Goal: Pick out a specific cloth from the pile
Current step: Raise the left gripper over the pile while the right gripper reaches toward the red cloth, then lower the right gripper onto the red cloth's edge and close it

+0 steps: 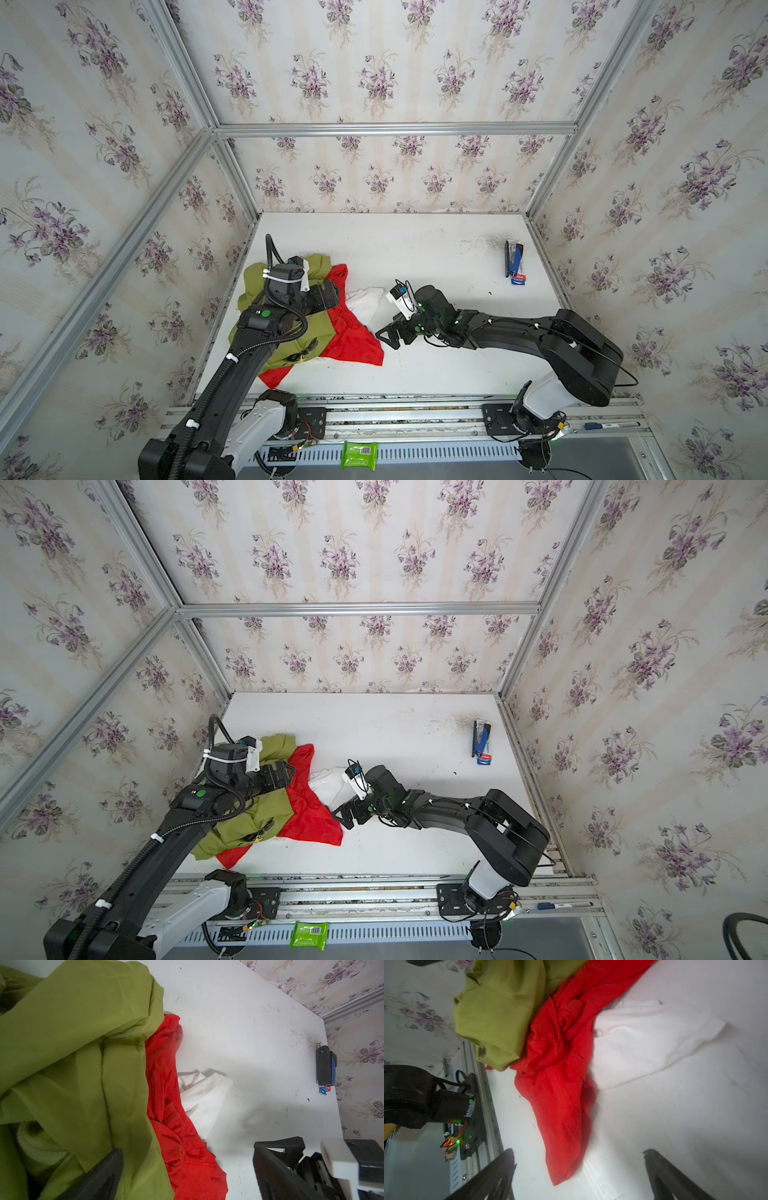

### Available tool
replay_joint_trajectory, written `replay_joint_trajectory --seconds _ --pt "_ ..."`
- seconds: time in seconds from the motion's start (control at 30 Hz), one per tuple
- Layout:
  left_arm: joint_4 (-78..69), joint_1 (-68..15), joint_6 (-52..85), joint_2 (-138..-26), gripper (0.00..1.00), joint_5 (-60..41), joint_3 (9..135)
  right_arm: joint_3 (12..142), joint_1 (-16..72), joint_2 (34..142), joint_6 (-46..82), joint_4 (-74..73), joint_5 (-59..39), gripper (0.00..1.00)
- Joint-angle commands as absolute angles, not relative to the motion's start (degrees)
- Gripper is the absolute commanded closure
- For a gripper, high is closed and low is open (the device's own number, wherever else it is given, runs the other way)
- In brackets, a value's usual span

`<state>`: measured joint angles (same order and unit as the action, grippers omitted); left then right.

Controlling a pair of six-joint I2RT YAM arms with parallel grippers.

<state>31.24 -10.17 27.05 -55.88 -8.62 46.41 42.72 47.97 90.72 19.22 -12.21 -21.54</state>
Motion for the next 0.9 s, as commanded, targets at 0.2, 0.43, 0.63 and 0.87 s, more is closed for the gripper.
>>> replay_joint_trajectory --seconds 0.2,0.43,0.63,0.87 --pt "31.0 -10.2 26.5 -56.6 0.00 -9.3 46.7 48.3 48.8 96.4 27.2 -4.5 -24.8 0.09" --pt "30.9 -10.3 26.9 -55.7 0.00 -10.2 46.7 50.1 49.0 98.3 26.6 -4.0 -23.8 0.12" --pt "31.0 -10.5 26.9 -55.3 0.00 -10.9 46.8 51.6 49.8 100.4 26.2 -5.2 -23.6 0.17" --pt "31.2 -10.5 26.3 -55.2 0.00 -10.6 46.7 54.7 52.8 104.8 24.7 -6.7 -22.8 0.25"
